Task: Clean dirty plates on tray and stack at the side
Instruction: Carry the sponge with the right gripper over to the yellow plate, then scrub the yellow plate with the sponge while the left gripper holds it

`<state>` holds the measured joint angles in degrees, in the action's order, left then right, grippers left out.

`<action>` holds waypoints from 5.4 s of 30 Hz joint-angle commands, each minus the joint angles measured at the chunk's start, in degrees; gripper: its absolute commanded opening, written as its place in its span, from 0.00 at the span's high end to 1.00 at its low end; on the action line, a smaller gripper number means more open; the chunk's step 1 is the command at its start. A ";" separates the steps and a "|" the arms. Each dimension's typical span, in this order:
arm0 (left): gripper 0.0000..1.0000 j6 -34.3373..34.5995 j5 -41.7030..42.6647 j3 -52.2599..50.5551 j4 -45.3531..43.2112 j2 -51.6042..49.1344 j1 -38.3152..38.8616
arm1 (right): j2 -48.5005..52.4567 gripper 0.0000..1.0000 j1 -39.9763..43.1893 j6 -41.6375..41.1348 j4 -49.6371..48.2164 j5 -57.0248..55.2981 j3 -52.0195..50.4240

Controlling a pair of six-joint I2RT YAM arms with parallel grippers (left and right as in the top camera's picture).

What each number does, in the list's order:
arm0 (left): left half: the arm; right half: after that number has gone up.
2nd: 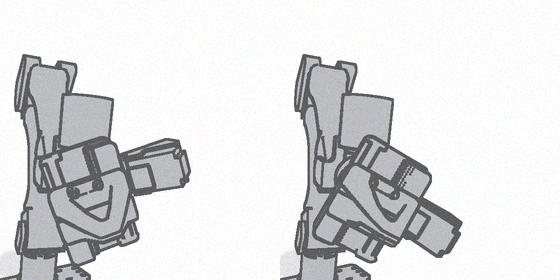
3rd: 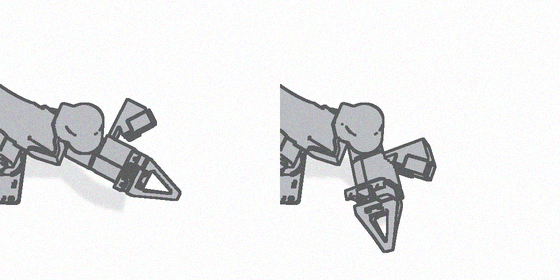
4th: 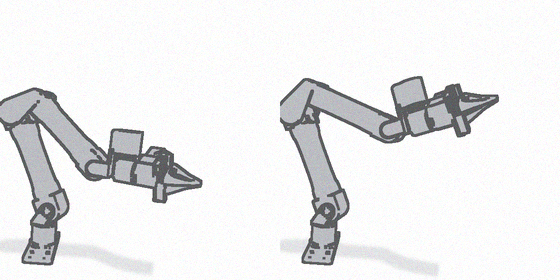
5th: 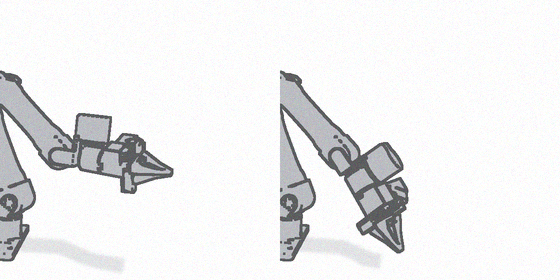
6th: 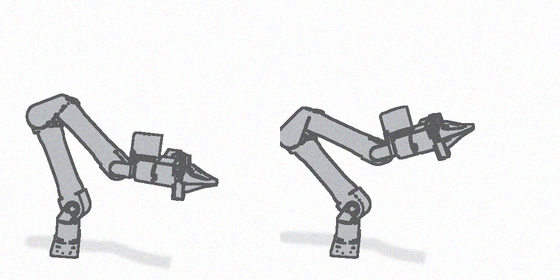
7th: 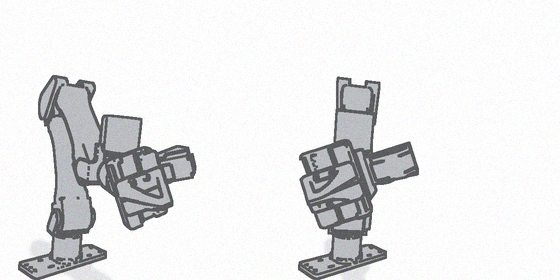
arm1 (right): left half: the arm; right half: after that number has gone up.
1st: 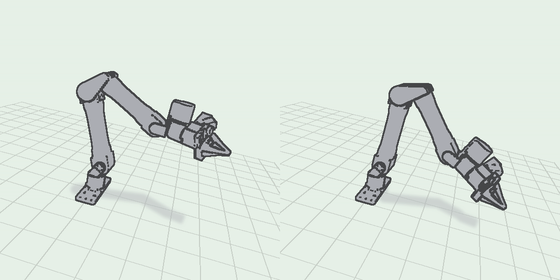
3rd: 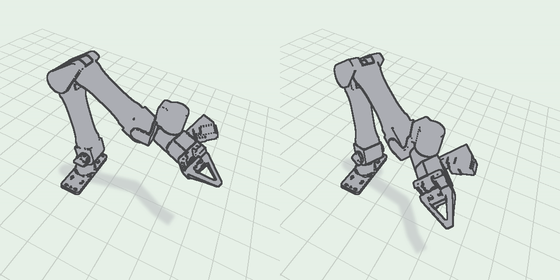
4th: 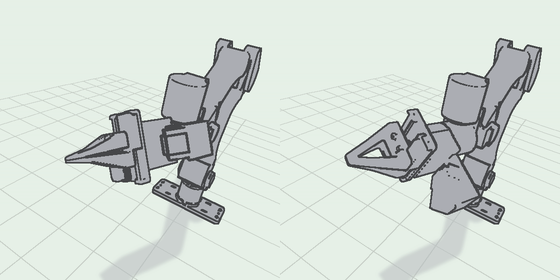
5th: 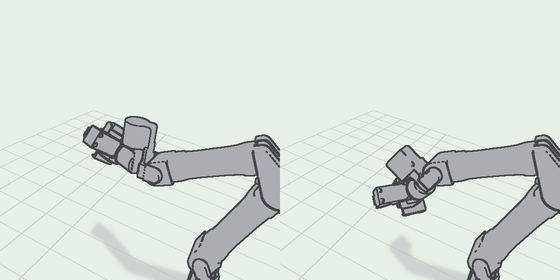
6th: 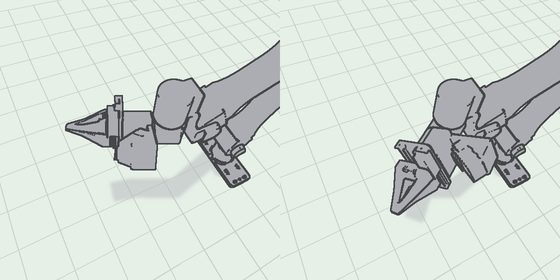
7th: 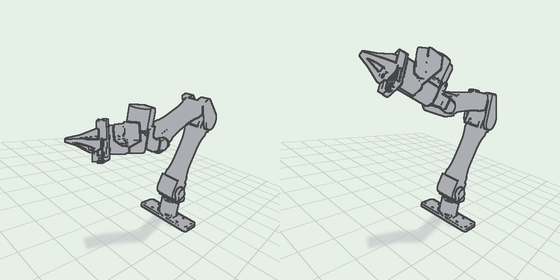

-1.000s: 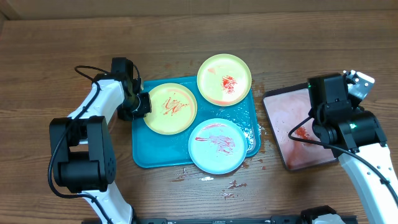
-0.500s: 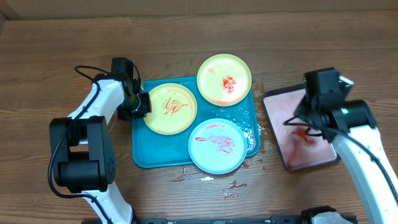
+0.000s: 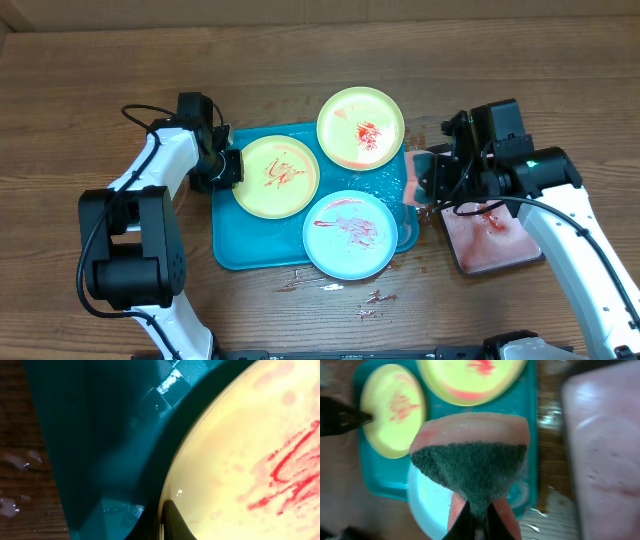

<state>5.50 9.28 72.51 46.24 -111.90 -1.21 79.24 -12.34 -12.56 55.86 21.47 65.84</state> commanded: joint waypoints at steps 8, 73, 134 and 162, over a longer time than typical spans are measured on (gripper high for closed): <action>0.96 -2.95 1.31 -1.09 0.24 -1.99 0.09 | 3.26 0.96 -11.41 -3.08 -13.97 13.42 0.13; 0.96 -2.05 4.22 -1.09 0.35 -1.99 0.13 | 41.62 0.96 -36.35 6.12 -26.80 -14.29 17.49; 0.96 -1.18 5.81 -1.09 1.49 -1.99 0.13 | 52.15 0.96 -23.58 -32.68 -34.53 -4.09 22.32; 0.96 -0.04 5.66 -1.09 0.13 -1.99 0.13 | 52.04 0.96 -23.71 -14.34 -11.32 11.87 22.40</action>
<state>4.49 15.49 72.31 46.85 -112.53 -1.15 128.09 -31.86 -29.23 44.14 31.99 91.11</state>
